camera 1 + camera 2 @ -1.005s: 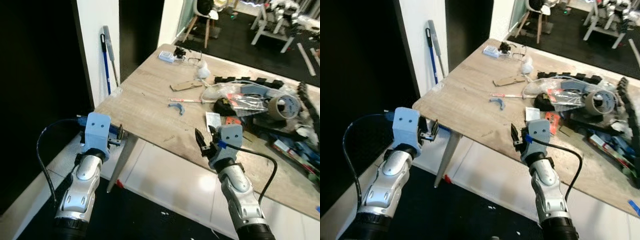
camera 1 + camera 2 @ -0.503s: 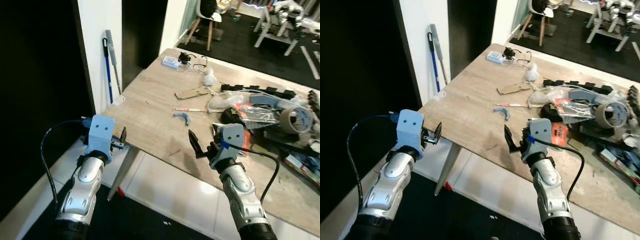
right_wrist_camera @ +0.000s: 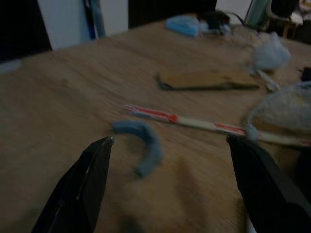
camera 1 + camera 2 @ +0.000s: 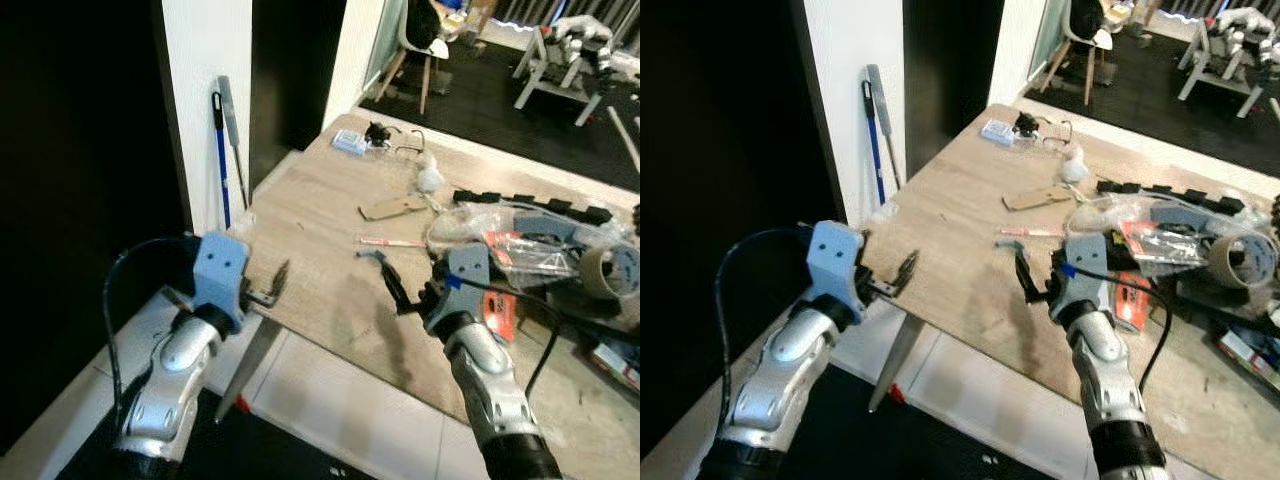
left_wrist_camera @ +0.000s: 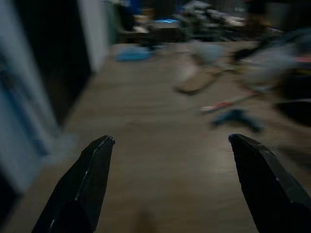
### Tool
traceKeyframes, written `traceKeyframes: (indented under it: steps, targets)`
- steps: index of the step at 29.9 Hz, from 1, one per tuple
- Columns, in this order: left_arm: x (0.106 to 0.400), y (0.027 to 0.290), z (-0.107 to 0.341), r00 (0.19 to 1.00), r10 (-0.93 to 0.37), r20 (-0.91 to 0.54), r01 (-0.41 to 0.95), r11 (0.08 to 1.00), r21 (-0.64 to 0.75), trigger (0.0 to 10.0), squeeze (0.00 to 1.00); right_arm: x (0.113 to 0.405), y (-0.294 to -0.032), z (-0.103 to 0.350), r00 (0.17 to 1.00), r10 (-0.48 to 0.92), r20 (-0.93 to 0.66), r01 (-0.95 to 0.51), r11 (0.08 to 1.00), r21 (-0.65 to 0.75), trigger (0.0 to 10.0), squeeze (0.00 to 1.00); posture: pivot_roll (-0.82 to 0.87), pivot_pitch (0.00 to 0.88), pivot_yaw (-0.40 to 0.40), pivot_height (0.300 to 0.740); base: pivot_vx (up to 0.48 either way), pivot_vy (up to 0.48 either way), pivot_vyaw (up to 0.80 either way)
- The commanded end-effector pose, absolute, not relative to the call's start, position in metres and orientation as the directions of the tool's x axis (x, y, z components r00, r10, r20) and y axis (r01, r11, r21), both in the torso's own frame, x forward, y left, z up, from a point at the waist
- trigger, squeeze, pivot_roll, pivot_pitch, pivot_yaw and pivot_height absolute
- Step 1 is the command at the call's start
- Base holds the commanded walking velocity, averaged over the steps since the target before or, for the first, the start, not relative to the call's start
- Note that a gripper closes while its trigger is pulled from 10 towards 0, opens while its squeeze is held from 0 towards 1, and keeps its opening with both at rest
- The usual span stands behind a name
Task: Picking trash to rubbish bin
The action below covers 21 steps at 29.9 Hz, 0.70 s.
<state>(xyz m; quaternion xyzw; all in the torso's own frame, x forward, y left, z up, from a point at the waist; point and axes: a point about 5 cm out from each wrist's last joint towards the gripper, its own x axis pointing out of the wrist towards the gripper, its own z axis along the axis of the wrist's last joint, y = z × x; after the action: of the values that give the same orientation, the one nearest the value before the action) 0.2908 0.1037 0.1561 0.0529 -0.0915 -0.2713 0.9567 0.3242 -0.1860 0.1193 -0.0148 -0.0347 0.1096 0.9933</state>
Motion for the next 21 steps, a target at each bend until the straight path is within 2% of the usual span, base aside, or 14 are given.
traceKeyframes:
  steps: [1,9,13,19,21]
  targets:
    - [0.285,0.097,0.154,0.805,-0.578,0.138,0.560,0.815,0.149,10.0,0.00,0.327,-0.191,0.119,0.975,0.217,0.047,-0.215,0.976,-0.029,10.0,0.00,-0.01,0.076,-0.103,0.740,0.322,0.000,0.00]
    - [0.284,0.096,0.155,0.789,-0.600,0.135,0.583,0.799,0.146,10.0,0.00,0.332,-0.194,0.121,0.973,0.227,0.030,-0.226,0.973,-0.035,10.0,0.00,-0.01,0.080,-0.105,0.740,0.323,0.000,0.00]
    - [0.279,0.095,0.153,0.759,-0.641,0.115,0.625,0.766,0.147,10.0,0.00,0.335,-0.194,0.117,0.965,0.261,-0.031,-0.262,0.964,-0.047,10.0,0.00,-0.01,0.084,-0.104,0.740,0.322,0.000,0.00]
    - [0.278,0.095,0.152,0.751,-0.651,0.108,0.636,0.757,0.149,10.0,0.00,0.334,-0.193,0.113,0.960,0.271,-0.062,-0.274,0.961,-0.037,10.0,0.00,-0.01,0.089,-0.102,0.740,0.321,0.000,0.00]
    - [0.278,0.096,0.151,0.750,-0.654,0.095,0.638,0.754,0.154,10.0,0.00,0.333,-0.193,0.107,0.953,0.278,-0.117,-0.284,0.958,-0.043,10.0,0.00,-0.01,0.091,-0.102,0.740,0.313,0.000,0.00]
